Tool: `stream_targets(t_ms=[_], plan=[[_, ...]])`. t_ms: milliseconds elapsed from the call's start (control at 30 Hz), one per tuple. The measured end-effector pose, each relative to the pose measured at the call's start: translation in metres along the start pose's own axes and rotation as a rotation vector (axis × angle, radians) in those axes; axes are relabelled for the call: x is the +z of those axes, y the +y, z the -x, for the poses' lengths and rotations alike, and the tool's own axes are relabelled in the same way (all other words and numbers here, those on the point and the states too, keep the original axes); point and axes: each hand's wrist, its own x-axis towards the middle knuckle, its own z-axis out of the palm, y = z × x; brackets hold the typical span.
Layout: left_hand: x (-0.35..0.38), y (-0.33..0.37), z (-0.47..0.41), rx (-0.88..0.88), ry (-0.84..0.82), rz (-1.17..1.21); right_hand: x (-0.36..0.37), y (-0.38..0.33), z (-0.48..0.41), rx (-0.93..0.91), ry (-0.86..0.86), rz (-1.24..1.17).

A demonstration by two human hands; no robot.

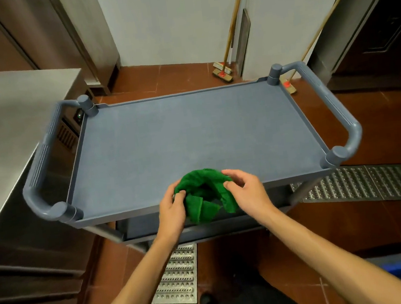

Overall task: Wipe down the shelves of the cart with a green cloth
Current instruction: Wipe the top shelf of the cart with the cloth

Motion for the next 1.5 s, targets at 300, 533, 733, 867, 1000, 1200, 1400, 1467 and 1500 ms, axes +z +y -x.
stream_targets(t_ms=[300,533,733,867,1000,1200,1400,1467,1500], plan=[[0.008,-0.008,0.040,-0.109,0.082,0.131,-0.002,0.025,0.030,0.054,-0.067,0.001],[0.002,-0.025,0.067,-0.195,0.124,0.085,-0.021,0.047,0.042,0.069,-0.147,0.011],[-0.007,-0.034,0.087,-0.195,0.147,-0.035,-0.029,0.073,0.049,0.073,-0.247,0.099],[-0.016,-0.038,0.097,-0.149,0.081,-0.178,-0.028,0.077,0.052,0.055,-0.252,0.138],[-0.026,-0.041,0.097,-0.160,0.047,-0.237,-0.024,0.076,0.055,0.091,-0.260,0.162],[-0.046,-0.044,0.081,-0.150,-0.024,-0.274,-0.011,0.072,0.058,0.119,-0.231,0.238],[-0.069,-0.029,0.059,-0.177,-0.118,-0.180,0.008,0.055,0.070,0.146,-0.118,0.161],[-0.068,-0.021,0.051,-0.195,-0.154,-0.118,0.017,0.044,0.073,0.147,-0.054,0.073],[-0.063,-0.016,0.048,-0.203,-0.175,-0.077,0.022,0.039,0.074,0.147,-0.022,0.029]])
